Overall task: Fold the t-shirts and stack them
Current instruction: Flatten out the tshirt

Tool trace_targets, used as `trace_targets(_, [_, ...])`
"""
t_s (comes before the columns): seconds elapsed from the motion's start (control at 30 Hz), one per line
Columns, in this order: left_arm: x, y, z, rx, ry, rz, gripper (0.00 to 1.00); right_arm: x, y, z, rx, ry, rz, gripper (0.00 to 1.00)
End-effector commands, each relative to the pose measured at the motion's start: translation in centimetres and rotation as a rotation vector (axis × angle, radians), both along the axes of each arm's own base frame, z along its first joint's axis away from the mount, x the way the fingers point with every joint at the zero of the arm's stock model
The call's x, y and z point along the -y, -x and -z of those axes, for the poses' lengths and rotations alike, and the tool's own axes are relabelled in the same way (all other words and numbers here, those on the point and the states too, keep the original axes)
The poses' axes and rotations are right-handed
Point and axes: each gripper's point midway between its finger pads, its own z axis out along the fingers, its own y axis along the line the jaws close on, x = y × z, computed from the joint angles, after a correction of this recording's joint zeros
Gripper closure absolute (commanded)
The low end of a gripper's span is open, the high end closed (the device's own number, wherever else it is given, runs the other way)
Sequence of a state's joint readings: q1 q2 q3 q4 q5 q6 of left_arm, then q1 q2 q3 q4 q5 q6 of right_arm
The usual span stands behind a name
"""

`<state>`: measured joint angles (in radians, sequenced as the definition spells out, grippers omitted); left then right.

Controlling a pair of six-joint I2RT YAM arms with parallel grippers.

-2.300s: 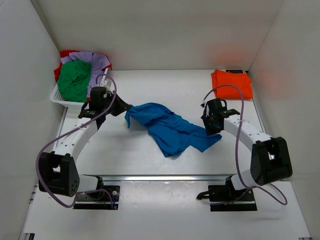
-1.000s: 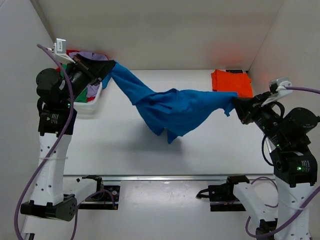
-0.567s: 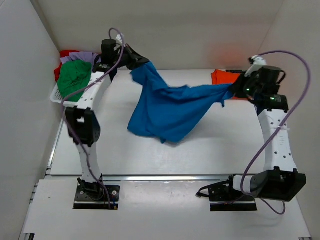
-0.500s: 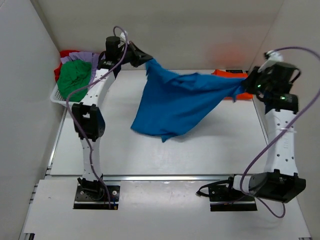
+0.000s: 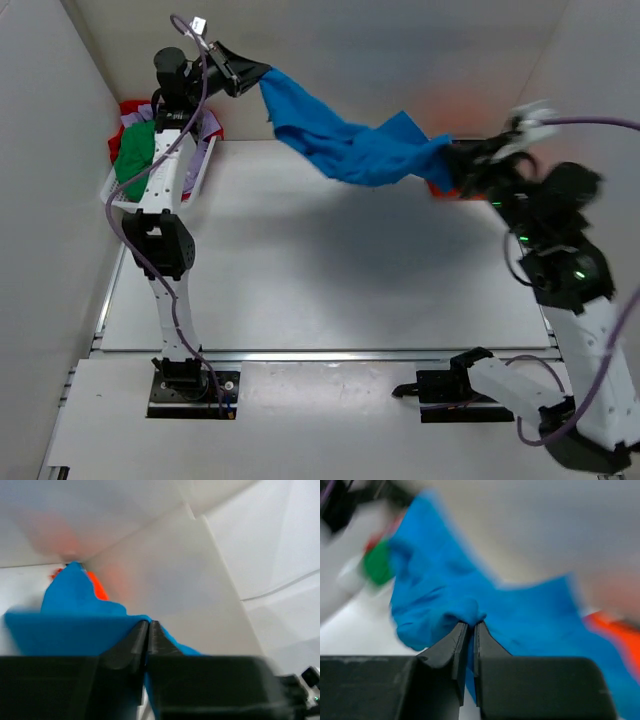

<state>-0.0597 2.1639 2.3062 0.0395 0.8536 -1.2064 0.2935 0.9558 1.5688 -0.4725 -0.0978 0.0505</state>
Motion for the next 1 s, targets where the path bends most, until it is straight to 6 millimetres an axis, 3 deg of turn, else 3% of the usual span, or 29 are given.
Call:
trace_targets(0.0, [-3.0, -3.8, 7.1, -0.174, 0.014, -0.017, 0.74, -10.4, -1.8, 13.5, -0.350, 0.114, -0.254, 0.99])
trace_targets(0.03, [-5.4, -4.8, 7.8, -0.197, 0.030, -0.050, 0.58, -13.3, -1.3, 16.9, -0.431, 0.136, -0.326, 1.00])
trace_targets(0.07, [-6.4, -5.1, 7.8, -0.201, 0.042, -0.062, 0.54, -17.9, 1.0, 20.0, -0.489, 0.197, -0.451, 1.00])
trace_targets(0.1, [-7.0, -5.6, 7.8, -0.205, 0.055, -0.069, 0.46, -21.8, 4.2, 20.6, -0.493, 0.217, -0.577, 1.00])
trace_targets(0.17, [-9.1, -5.8, 6.8, -0.193, 0.076, -0.074, 0.02, -27.9, 7.2, 25.1, -0.594, 0.283, -0.725, 1.00])
trace_targets(0.2, [-9.8, -5.5, 6.1, -0.193, 0.077, -0.065, 0.02, -30.9, 9.2, 26.4, -0.624, 0.296, -0.806, 0.93])
trace_targets(0.23, [-9.7, -5.2, 5.5, -0.194, 0.070, -0.055, 0.01, -32.4, 10.7, 26.8, -0.630, 0.308, -0.851, 0.82])
trace_targets(0.33, [-10.6, -3.3, 5.1, -0.196, 0.019, -0.042, 0.01, -34.9, 11.1, 28.4, -0.657, 0.322, -0.882, 0.53])
trace_targets(0.37, [-10.8, -2.4, 5.0, -0.190, 0.003, -0.046, 0.01, -34.7, 10.9, 28.4, -0.660, 0.316, -0.869, 0.50])
trace_targets(0.43, [-9.4, -0.5, 6.0, -0.212, -0.031, -0.007, 0.02, -33.3, 9.2, 28.5, -0.652, 0.312, -0.803, 0.46])
trace_targets(0.53, [-6.5, 1.7, 6.3, -0.214, -0.139, 0.025, 0.01, -29.6, 5.6, 28.5, -0.650, 0.262, -0.665, 0.44])
trace_targets(0.57, [-5.9, 2.8, 6.1, -0.205, -0.166, 0.025, 0.07, -28.1, 3.9, 28.4, -0.645, 0.247, -0.606, 0.42])
trace_targets(0.6, [-5.0, 4.1, 6.0, -0.205, -0.176, 0.042, 0.23, -26.5, 3.1, 29.4, -0.665, 0.253, -0.549, 0.42])
trace_targets(0.63, [-3.9, 4.9, 6.0, -0.189, -0.191, 0.056, 0.57, -24.2, 1.4, 30.3, -0.687, 0.250, -0.471, 0.41])
trace_targets(0.67, [-3.8, 6.4, 6.8, -0.201, -0.207, 0.050, 0.73, -21.8, -0.5, 31.0, -0.720, 0.240, -0.391, 0.41])
trace_targets(0.7, [-4.5, 7.9, 7.7, -0.225, -0.216, 0.016, 0.81, -19.1, -1.9, 32.2, -0.779, 0.207, -0.310, 0.41])
trace_targets(0.73, [-5.1, 10.0, 8.8, -0.253, -0.223, -0.019, 0.87, -17.9, -2.0, 33.6, -0.831, 0.189, -0.298, 0.40])
trace_targets(0.77, [-6.0, 10.6, 9.8, -0.265, -0.234, -0.063, 0.88, -15.6, -3.3, 34.5, -0.869, 0.150, -0.236, 0.41])
trace_targets(0.8, [-6.7, 13.0, 11.3, -0.279, -0.251, -0.090, 0.86, -13.4, -3.8, 35.9, -0.914, 0.114, -0.188, 0.38])
trace_targets(0.83, [-7.6, 15.2, 13.4, -0.298, -0.282, -0.130, 0.84, -11.8, -4.0, 37.0, -0.943, 0.087, -0.168, 0.31])
trace_targets(0.87, [-8.8, 15.9, 14.6, -0.321, -0.309, -0.183, 0.83, -10.9, -3.5, 38.4, -0.976, 0.091, -0.153, 0.27])
trace_targets(0.9, [-9.0, 18.2, 17.0, -0.355, -0.370, -0.187, 0.78, -9.2, -4.1, 39.1, -0.991, 0.082, -0.100, 0.26])
trace_targets(0.93, [-9.7, 18.9, 18.5, -0.377, -0.419, -0.227, 0.68, -8.6, -3.9, 40.3, -1.018, 0.099, -0.087, 0.25])
trace_targets(0.97, [-10.4, 20.6, 21.3, -0.425, -0.507, -0.256, 0.60, -7.7, -4.0, 41.3, -1.045, 0.106, -0.052, 0.20])
